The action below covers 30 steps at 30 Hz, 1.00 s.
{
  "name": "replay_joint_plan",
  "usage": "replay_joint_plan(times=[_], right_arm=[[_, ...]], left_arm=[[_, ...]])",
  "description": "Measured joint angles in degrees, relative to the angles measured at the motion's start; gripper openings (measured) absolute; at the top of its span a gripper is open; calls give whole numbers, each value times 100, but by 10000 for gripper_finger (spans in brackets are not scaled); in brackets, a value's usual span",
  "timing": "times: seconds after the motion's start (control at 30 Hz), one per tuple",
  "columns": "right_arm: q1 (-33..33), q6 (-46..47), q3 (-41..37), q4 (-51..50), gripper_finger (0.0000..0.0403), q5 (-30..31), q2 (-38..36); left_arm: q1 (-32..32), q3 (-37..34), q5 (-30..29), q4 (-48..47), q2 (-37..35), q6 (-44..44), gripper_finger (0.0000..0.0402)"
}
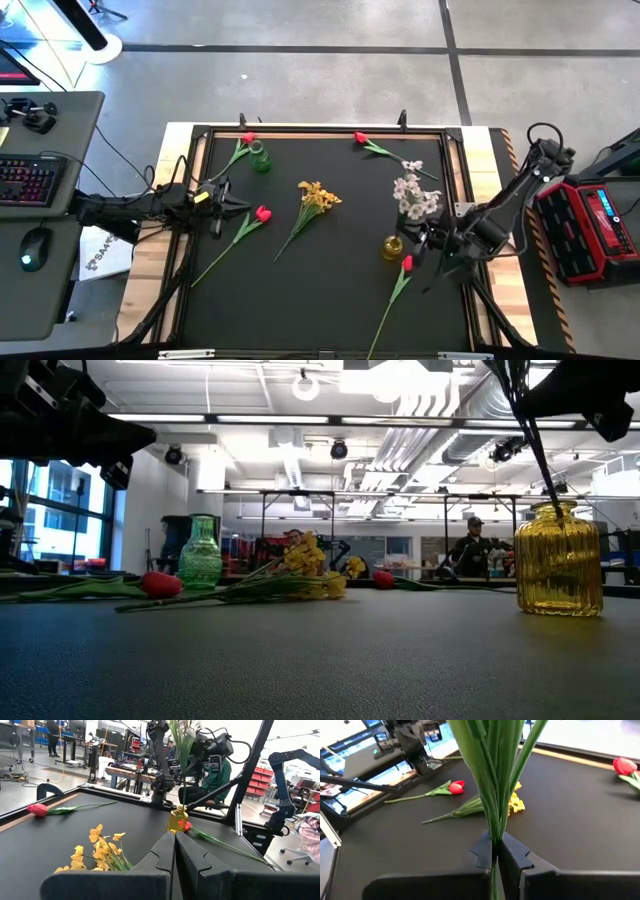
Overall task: Sort flowers into vase by color
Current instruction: Put the white flowers into the yellow vase
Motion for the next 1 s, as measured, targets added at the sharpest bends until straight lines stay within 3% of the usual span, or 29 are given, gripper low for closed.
replay_joint_plan(times=[0.47, 0.6, 1.0], right_arm=[[-510, -112, -22, -24, 0, -305, 148], [-581, 6, -22, -2, 10, -635, 350], [-589, 352, -24, -5, 144, -1797, 283]], left_arm=[[-1, 0, 0, -2, 1, -7, 3], [-2, 0, 2, -2, 1, -9, 3], [-2, 0, 2, -4, -1, -9, 3]])
